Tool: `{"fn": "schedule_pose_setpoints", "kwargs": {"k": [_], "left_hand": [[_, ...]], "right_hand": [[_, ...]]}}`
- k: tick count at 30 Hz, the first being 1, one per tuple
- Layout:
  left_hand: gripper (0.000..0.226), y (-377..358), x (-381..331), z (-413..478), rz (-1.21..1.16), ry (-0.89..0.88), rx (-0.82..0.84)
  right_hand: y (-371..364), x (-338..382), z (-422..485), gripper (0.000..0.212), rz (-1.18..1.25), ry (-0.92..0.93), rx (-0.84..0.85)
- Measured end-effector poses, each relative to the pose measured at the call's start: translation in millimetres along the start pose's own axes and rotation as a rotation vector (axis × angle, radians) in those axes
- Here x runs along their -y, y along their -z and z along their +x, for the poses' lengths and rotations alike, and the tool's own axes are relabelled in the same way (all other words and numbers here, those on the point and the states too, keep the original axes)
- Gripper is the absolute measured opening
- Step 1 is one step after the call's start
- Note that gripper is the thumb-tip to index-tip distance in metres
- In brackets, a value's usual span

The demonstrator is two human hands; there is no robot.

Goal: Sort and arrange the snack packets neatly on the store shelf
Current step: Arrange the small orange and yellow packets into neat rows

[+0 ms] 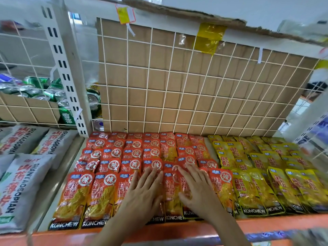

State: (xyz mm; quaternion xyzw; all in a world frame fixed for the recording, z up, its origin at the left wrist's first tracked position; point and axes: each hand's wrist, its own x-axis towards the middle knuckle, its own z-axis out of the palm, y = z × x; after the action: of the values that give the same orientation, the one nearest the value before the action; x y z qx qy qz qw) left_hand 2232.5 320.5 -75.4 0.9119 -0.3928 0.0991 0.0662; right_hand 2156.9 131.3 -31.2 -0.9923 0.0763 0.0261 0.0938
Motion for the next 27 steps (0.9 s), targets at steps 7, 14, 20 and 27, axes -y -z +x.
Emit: {"fn": "schedule_pose_setpoints", "kwargs": {"k": [7, 14, 20, 27], "left_hand": [[0.055, 4.7, -0.2, -0.9, -0.053, -0.028, -0.011], [0.041, 14.9, 7.4, 14.1, -0.251, 0.057, -0.098], [0.067, 21.6, 17.0, 40.0, -0.329, 0.139, 0.009], [0.085, 19.6, 21.3, 61.8, -0.278, 0.193, 0.128]], "right_hand": [[1.6, -5.7, 2.9, 0.085, 0.040, 0.010, 0.021], [20.0, -13.3, 11.4, 0.067, 0.289, -0.023, -0.134], [23.1, -18.1, 43.6, 0.035, 0.230, 0.023, -0.107], [25.2, -14.4, 80.6, 0.032, 0.151, 0.088, 0.048]]}}
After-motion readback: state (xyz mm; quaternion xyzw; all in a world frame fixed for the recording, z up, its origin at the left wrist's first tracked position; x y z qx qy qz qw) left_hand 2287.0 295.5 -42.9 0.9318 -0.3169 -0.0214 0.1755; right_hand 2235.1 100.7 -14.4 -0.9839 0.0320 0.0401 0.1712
